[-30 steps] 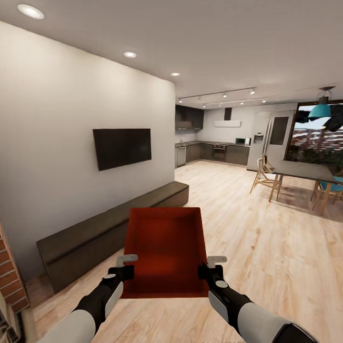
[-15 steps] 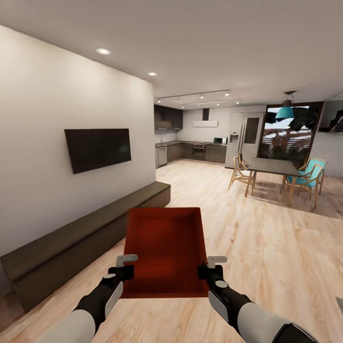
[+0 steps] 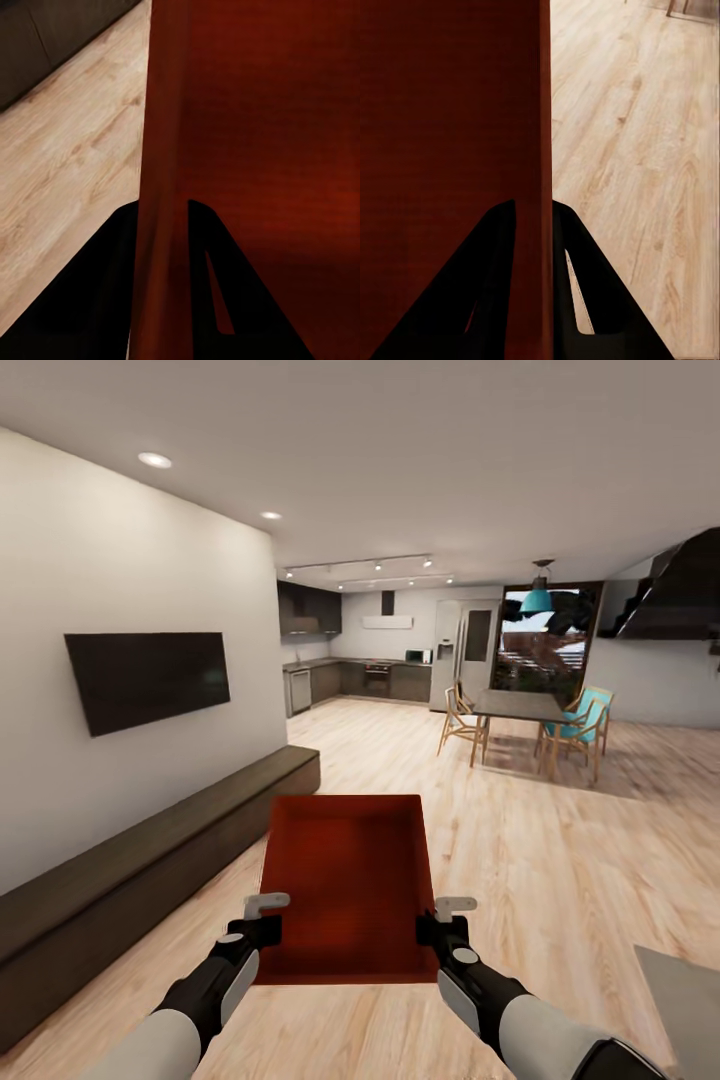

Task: Move the two storage containers from the living room to the garage. In the garage, place one container on the floor and stack the other container on top of it (either order is fine).

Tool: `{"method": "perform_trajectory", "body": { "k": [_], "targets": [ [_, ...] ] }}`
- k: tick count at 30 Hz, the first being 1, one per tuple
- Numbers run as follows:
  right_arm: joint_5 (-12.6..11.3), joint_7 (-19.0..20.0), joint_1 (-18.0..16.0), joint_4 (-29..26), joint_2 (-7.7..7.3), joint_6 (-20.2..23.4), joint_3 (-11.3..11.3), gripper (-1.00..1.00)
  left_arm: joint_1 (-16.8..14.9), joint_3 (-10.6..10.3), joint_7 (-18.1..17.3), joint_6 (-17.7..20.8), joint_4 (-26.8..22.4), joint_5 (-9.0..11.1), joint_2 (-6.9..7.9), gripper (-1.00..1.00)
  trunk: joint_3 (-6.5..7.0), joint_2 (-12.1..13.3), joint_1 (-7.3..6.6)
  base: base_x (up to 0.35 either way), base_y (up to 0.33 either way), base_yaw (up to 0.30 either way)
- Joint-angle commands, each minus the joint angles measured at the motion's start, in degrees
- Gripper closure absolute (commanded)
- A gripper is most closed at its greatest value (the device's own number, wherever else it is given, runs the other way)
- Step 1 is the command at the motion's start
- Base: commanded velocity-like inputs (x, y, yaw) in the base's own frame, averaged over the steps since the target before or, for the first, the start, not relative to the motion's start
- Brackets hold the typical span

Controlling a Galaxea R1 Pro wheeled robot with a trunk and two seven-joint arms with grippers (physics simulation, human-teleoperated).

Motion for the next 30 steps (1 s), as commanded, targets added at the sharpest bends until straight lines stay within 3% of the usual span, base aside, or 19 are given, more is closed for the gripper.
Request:
{"method": "perform_trajectory", "body": {
  "k": [1,30],
  "targets": [
    [-1.46,-4.44,-0.04,0.5,-0.04,-0.45,-2.61,1.0,0.02,2.55,0.78,-3.91,-0.32,-0.68,4.08,1.0,0.01,-0.04,0.02,0.0,0.0,-0.286],
    [-1.55,-4.38,-0.04,0.5,0.05,-0.45,-2.61,1.0,0.02,2.55,0.74,-3.91,-0.17,-0.68,4.08,1.0,0.79,-0.04,0.02,0.0,0.0,-0.285]
  ]
}}
